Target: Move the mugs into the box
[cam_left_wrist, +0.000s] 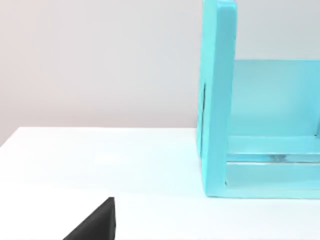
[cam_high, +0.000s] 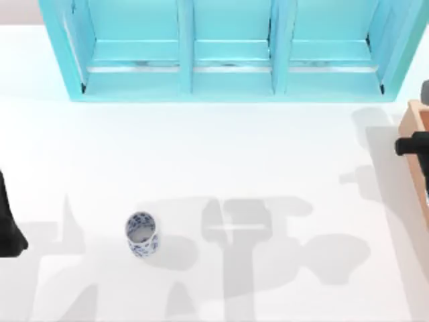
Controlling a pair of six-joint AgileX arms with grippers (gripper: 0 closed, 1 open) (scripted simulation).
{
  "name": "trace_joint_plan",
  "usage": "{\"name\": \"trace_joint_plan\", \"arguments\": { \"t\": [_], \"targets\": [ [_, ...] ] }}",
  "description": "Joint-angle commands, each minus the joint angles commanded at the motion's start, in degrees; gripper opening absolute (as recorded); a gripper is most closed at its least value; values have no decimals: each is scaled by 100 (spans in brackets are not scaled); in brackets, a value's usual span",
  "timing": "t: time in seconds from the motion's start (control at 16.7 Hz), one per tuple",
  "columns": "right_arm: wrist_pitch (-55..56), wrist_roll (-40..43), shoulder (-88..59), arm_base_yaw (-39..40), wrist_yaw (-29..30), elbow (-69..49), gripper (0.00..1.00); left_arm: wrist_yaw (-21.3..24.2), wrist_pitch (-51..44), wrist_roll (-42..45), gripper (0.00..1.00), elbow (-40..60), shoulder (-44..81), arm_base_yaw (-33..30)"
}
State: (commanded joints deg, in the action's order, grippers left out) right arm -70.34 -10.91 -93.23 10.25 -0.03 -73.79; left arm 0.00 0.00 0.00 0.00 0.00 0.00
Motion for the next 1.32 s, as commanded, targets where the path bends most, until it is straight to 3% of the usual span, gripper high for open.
{"name": "trace_joint_plan", "arguments": {
  "t": [0.42,1.02,1.32],
  "targets": [
    [-104,200,14,-197,0,-30,0,0,0,0,100,0,0,0],
    [-976,3140,902,-3112,-39,33,0,0,0,0,100,0,0,0],
    [-1071,3551,1112,-3529,-50,92,0,0,0,0,100,0,0,0]
  ]
}}
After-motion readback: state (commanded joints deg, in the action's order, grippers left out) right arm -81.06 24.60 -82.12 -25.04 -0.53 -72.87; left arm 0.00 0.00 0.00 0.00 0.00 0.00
